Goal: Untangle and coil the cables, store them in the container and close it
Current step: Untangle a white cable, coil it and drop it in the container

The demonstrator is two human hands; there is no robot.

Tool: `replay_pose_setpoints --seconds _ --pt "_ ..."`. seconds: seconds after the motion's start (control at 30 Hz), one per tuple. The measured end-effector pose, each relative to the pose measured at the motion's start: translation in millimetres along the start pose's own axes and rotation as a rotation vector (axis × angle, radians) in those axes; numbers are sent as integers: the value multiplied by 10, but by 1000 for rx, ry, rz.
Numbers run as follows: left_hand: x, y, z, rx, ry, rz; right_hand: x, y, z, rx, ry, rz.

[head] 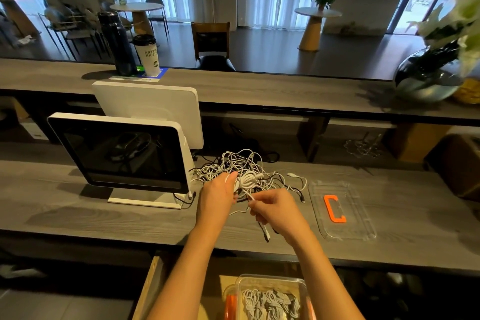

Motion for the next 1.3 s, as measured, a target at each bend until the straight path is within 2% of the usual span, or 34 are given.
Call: replay_pose_setpoints --seconds 0.17,0.27,0.37,0.63,0.87,1.0,1.2,1.3 --pt "-21 1 -24 122 -32 -11 6 -135 162 171 166 194" --pt "-28 -30 -50 367 -67 70 36 -189 177 33 193 289" --pt "-17 -4 -70 478 -124 85 53 -174 218 -188 227 325" --pt "54 118 -78 571 -228 22 10 -101 229 -382 246 302" --pt "109 156 -175 845 -200 183 55 -120 191 -456 288 295" --pt "165 171 -229 1012 -182 311 49 -91 213 -573 343 220" --pt "188 150 -274 1143 -164 434 57 -121 197 -322 388 303" --pt "195 133 -286 1144 -138 445 27 -144 165 -179 351 289"
Point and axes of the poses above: each hand's wrist, its own x-axis away from the middle knuckle, its own z-axis out of the back of the hand, y = z × x, the point moved 6 cm from there along -x, towards the middle knuckle, and after that the axes turned 1 degree about -z, right-handed, at the moved point
